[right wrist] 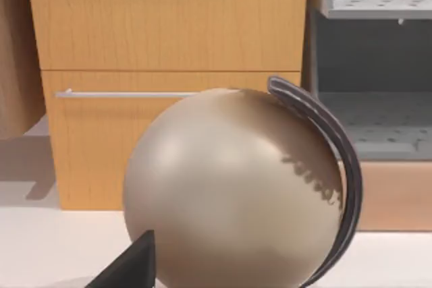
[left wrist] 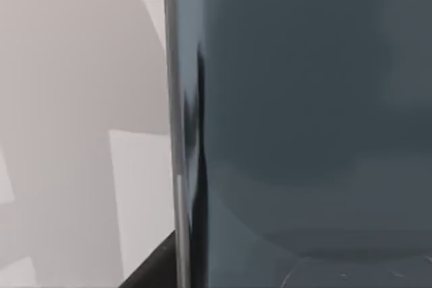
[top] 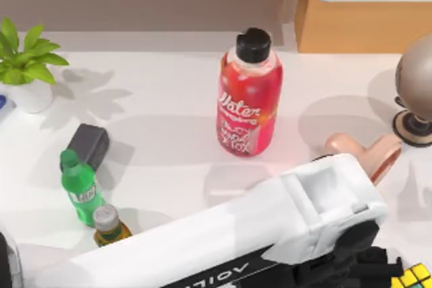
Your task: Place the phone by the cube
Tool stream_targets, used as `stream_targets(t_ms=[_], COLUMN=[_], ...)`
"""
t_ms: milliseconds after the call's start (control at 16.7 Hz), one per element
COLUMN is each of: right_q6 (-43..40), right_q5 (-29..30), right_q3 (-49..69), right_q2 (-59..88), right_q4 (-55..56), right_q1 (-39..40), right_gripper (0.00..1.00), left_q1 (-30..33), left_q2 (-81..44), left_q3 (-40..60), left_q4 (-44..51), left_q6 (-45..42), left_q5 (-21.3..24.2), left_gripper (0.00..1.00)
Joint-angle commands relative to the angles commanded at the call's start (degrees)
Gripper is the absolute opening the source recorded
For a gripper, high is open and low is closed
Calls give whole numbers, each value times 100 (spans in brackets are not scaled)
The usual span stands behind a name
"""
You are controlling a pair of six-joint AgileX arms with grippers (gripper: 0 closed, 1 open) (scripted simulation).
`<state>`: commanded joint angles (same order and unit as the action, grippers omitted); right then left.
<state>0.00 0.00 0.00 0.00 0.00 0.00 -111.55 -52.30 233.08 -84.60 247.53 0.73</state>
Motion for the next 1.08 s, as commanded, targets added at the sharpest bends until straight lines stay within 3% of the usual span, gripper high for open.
stream_targets(t_ms=[480,1080], right_q6=[0,0], right_q5=[0,0], right_q3=[0,0], right_q2=[0,0], right_q4=[0,0], right_q1=[0,0], right_gripper=[100,100], left_q1=[-46,-46], left_q2=[226,226], left_q3=[200,200], left_q4=[-8,-8], left_q6=[-10,-10], left_q5=[13,13], left_gripper=[0,75])
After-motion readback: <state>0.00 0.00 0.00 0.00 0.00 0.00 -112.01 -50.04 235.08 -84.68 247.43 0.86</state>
